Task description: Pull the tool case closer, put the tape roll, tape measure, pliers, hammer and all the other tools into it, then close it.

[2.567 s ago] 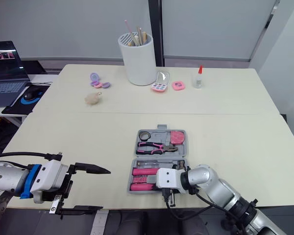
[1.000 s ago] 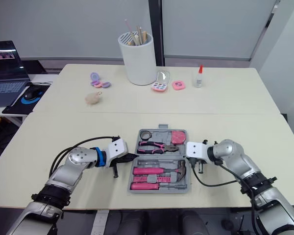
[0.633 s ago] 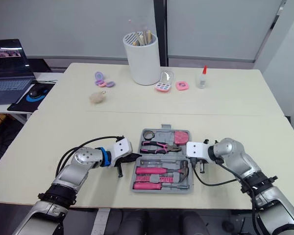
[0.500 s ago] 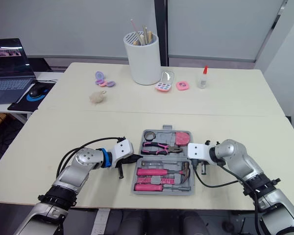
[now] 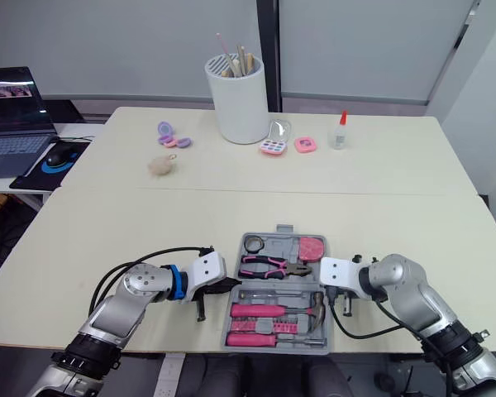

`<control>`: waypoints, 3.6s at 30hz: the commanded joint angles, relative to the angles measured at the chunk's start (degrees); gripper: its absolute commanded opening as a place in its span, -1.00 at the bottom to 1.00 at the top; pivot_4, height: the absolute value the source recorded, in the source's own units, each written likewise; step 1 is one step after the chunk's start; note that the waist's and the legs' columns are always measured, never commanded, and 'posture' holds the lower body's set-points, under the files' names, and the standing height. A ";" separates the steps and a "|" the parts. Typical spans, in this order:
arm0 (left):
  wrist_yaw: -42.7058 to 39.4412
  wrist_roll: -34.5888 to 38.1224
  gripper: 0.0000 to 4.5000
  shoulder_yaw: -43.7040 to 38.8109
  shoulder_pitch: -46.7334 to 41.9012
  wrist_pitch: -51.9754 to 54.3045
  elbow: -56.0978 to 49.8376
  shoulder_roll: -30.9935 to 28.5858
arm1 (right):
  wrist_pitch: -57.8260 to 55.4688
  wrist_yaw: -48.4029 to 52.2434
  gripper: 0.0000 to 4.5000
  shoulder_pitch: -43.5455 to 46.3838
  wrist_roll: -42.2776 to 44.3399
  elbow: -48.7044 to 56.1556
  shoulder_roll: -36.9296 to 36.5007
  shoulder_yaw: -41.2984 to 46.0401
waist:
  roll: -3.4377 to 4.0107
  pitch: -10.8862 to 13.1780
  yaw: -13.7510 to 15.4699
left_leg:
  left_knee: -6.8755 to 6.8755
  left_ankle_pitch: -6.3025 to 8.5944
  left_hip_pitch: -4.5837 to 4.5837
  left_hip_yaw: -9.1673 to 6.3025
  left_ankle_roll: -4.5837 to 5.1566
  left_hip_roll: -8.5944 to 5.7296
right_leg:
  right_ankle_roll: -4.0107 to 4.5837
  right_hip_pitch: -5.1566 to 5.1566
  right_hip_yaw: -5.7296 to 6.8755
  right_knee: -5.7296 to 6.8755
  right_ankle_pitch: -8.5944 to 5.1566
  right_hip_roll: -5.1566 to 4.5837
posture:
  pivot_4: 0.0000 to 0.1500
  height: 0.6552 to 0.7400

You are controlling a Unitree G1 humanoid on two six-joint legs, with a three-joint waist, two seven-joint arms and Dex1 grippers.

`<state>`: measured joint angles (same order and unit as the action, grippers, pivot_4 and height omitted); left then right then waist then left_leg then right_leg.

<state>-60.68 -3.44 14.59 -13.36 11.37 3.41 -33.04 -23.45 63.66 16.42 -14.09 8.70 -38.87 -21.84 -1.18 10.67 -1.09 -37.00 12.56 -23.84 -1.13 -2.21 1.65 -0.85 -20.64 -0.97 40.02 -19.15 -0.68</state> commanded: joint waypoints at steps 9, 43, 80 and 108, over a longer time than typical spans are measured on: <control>-0.22 1.61 -0.99 1.36 0.53 -1.18 -3.54 0.93 | 1.79 -0.77 -1.00 0.14 2.54 3.66 2.02 -0.42 | 0.00 0.00 -0.40 | 0.01 0.00 0.01 -0.01 0.00 -0.01 | 0.00 0.01 0.00 0.00 0.00 0.02 | 1.00 1.00; -0.56 1.56 -0.99 2.54 -0.79 -1.48 -1.84 1.36 | 3.27 -1.30 -1.00 0.61 2.09 0.02 2.28 -0.75 | 0.00 0.00 -0.41 | -0.01 0.00 0.09 -0.06 0.00 0.00 | 0.00 0.13 0.03 0.00 0.00 0.05 | 1.00 1.00; -6.05 18.54 -1.00 -12.74 10.77 -8.00 -13.69 -11.82 | -26.14 -4.56 -0.15 7.98 29.97 -13.12 1.06 26.05 | 0.01 0.00 -0.58 | 0.03 0.00 0.08 0.00 0.00 0.03 | 0.01 0.11 0.02 -0.01 0.00 -0.06 | 1.00 1.00; -3.71 7.46 -1.00 8.38 6.80 -22.23 3.18 4.48 | -42.52 -16.06 0.99 10.05 45.48 -16.29 8.60 32.39 | 0.11 -0.06 -0.64 | 0.04 0.00 0.05 0.00 0.02 0.01 | 0.00 0.09 -0.02 -0.02 0.00 0.01 | 1.00 1.00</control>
<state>-63.83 4.04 22.22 -7.17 -9.13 5.28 -28.72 -66.04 47.98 25.80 30.34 -7.77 -30.09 9.11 -1.07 10.61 -1.73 -36.96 12.56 -23.79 -1.12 -2.20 1.65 -0.85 -20.55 -0.99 39.99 -19.15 -0.68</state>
